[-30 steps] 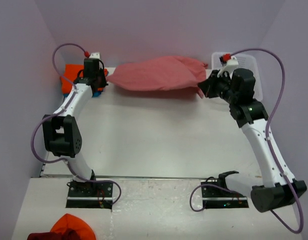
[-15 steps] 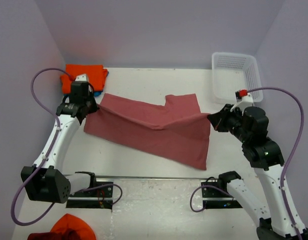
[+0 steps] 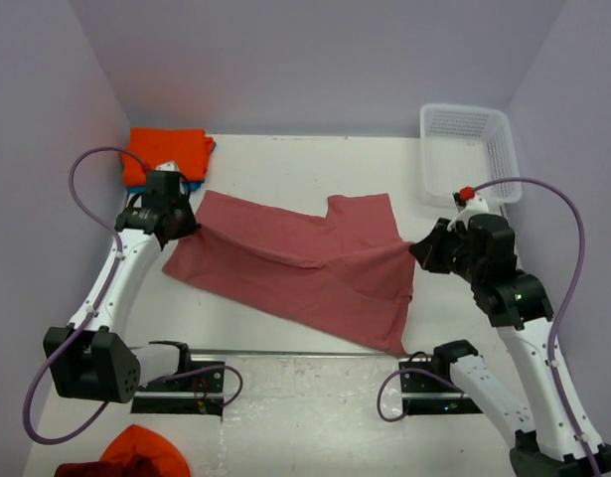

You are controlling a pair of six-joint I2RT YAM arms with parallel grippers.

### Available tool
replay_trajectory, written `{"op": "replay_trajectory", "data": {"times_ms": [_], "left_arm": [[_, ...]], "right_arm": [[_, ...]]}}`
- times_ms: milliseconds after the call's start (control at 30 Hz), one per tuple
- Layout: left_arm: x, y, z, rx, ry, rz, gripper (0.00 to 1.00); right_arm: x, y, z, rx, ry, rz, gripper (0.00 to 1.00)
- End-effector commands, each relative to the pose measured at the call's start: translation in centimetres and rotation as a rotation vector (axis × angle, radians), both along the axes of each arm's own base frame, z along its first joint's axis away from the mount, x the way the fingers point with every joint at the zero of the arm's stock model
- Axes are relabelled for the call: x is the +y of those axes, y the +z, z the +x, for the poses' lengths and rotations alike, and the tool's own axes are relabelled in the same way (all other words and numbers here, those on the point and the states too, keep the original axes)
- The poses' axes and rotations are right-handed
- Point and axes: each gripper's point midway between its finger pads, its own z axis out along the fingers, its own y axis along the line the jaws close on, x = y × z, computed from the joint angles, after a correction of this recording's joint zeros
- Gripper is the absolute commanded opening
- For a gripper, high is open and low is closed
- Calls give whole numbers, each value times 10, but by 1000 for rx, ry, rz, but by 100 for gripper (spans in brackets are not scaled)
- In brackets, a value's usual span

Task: Fold and stack the t-shirts
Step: Flatten out the tshirt

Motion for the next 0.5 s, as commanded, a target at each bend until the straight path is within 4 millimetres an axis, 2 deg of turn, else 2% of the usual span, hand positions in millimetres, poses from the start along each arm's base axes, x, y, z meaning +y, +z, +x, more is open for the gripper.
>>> {"op": "replay_trajectory", "data": {"times_ms": [0,33,67,100,133,167,200,233,267,300,333,367,400,433,467], "left_arm": [[-12,81,43,-274,-11,-69,0],[-19,91,53,-304,-50,-89,0],[-24,113,64,-369,-75,-98,0],[-32,134,77,-448,-130,-110,0],[-33,141,88,-472,-138,-105,0],[-42,177,101,-573,-193,-125,0],[-42,190,109,-620,-208,-107,0],[-46,197,121,-648,-249,-84,0],[-45,226,130,-730,-252,-64,0],[-41,236,137,-756,-243,-42,0],[-40,234,151,-748,-255,-11,0],[-40,264,156,-810,-261,3,0],[-39,271,161,-814,-272,24,0],[-41,270,173,-800,-281,30,0],[-43,299,172,-851,-291,31,0]], "right_arm": [[0,66,42,-206,-19,-20,0],[-1,87,54,-281,-18,-38,0],[1,113,71,-387,-29,-30,0],[2,116,89,-416,-28,-64,0],[2,135,102,-479,-32,-83,0],[5,156,117,-565,-27,-92,0],[6,163,129,-590,-22,-120,0],[3,182,153,-608,-56,-154,0],[3,187,164,-592,-66,-167,0],[4,200,173,-601,-66,-179,0],[7,233,188,-649,-57,-205,0],[6,237,193,-624,-57,-225,0],[2,289,186,-725,-72,-233,0],[1,302,188,-739,-76,-248,0],[2,293,202,-692,-70,-276,0]]}}
